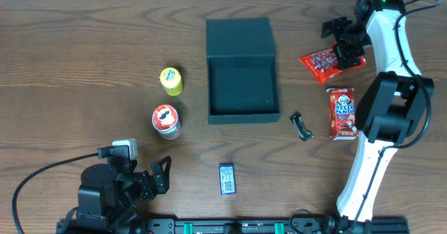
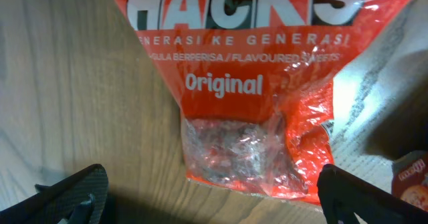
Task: Pack container
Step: 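Lower the right gripper and grasp the red Hacks bag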
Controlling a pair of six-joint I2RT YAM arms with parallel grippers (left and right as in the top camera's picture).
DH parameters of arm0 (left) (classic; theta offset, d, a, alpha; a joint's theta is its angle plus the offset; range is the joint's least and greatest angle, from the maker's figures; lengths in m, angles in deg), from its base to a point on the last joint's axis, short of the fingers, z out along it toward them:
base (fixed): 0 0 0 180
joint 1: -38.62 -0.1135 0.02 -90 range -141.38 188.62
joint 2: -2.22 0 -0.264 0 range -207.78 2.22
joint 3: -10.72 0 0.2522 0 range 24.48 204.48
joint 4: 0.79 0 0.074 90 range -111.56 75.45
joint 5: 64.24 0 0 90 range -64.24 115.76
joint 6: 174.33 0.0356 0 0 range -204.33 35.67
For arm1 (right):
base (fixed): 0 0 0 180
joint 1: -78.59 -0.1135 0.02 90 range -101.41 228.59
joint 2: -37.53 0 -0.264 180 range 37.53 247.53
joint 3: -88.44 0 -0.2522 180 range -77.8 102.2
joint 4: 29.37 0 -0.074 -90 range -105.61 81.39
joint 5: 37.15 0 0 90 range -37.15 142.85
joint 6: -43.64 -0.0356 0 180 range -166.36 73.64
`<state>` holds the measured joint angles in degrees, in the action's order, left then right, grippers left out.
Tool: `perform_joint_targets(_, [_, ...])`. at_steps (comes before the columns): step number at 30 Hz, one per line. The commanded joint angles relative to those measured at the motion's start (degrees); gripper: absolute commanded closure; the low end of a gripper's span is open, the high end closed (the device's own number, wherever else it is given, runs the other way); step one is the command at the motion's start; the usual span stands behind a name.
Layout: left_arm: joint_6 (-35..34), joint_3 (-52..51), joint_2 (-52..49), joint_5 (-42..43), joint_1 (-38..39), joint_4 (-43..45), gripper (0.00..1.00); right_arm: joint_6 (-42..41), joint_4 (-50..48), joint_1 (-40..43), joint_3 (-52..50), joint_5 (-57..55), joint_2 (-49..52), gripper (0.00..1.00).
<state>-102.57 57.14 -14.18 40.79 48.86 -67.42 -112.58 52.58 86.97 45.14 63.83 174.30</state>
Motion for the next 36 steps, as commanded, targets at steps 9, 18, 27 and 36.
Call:
perform_joint_targets(9, [-0.63,0.87,-0.15,0.48,-0.09,-0.46,0.05,-1.03,1.33,0.02,0.81,-2.29,2.91,0.01])
perform_joint_targets(18, [-0.61,0.87,-0.15,0.48,-0.09,-0.46,0.04,-0.11,1.44,0.07,0.79,-5.92,3.10,0.01])
perform_joint_targets(27, [-0.63,0.87,-0.15,0.48,-0.09,-0.46,0.05,0.07,1.44,0.07,0.79,-7.76,3.15,0.01])
perform_joint_targets(36, [-0.63,0.87,-0.15,0.46,-0.09,-0.46,0.05,0.28,2.08,0.24,0.79,-4.42,5.88,0.01])
